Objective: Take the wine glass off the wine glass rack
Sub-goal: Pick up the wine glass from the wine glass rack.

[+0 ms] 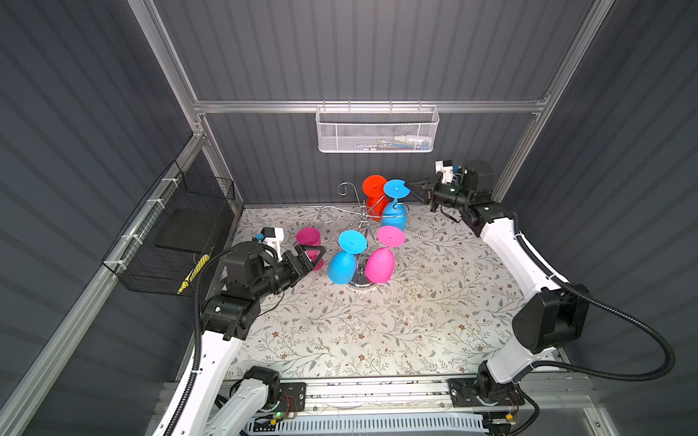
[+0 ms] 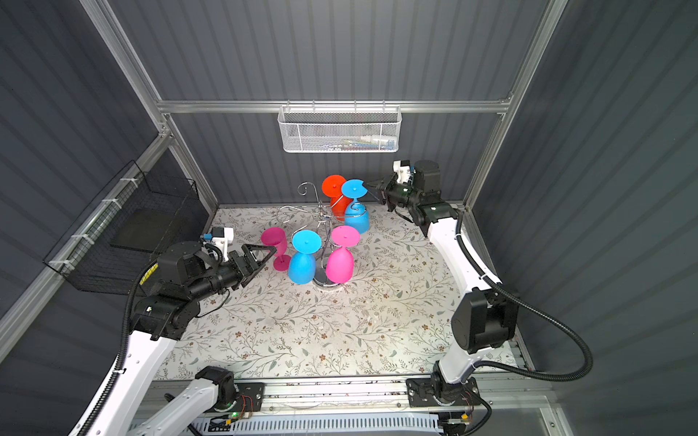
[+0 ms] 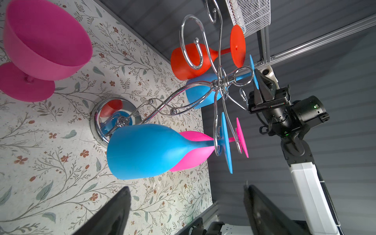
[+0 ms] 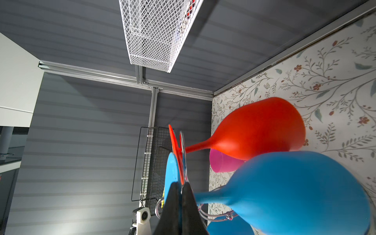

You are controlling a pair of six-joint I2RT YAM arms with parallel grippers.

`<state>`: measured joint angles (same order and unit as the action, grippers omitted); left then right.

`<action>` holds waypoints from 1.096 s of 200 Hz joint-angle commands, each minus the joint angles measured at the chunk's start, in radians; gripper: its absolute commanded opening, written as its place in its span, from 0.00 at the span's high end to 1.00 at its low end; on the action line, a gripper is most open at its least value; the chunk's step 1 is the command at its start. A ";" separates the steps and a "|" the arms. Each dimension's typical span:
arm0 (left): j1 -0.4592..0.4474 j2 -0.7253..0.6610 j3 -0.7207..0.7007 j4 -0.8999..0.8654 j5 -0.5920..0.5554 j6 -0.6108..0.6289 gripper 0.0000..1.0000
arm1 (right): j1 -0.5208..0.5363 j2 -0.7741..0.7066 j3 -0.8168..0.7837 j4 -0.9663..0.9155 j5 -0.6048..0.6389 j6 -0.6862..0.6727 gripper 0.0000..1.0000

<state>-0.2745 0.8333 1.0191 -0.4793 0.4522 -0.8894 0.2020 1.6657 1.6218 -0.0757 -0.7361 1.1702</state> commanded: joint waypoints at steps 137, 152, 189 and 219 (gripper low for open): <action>-0.002 0.117 0.242 0.055 0.067 0.010 0.09 | -0.152 -0.306 -0.174 0.075 -0.083 -0.148 1.00; -0.002 0.151 0.286 0.107 0.108 -0.017 0.09 | -0.151 -0.355 -0.185 0.108 -0.081 -0.208 1.00; -0.011 0.235 0.309 0.374 0.230 -0.203 0.09 | -0.103 -0.510 -0.263 0.235 -0.071 -0.458 1.00; -0.104 0.323 0.354 0.464 0.250 -0.246 0.09 | 0.027 -0.588 -0.252 0.169 -0.103 -0.753 1.00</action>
<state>-0.3115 1.1007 1.3174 -0.1520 0.6315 -1.0584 0.1421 1.1305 1.3666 0.0788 -0.7929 0.7219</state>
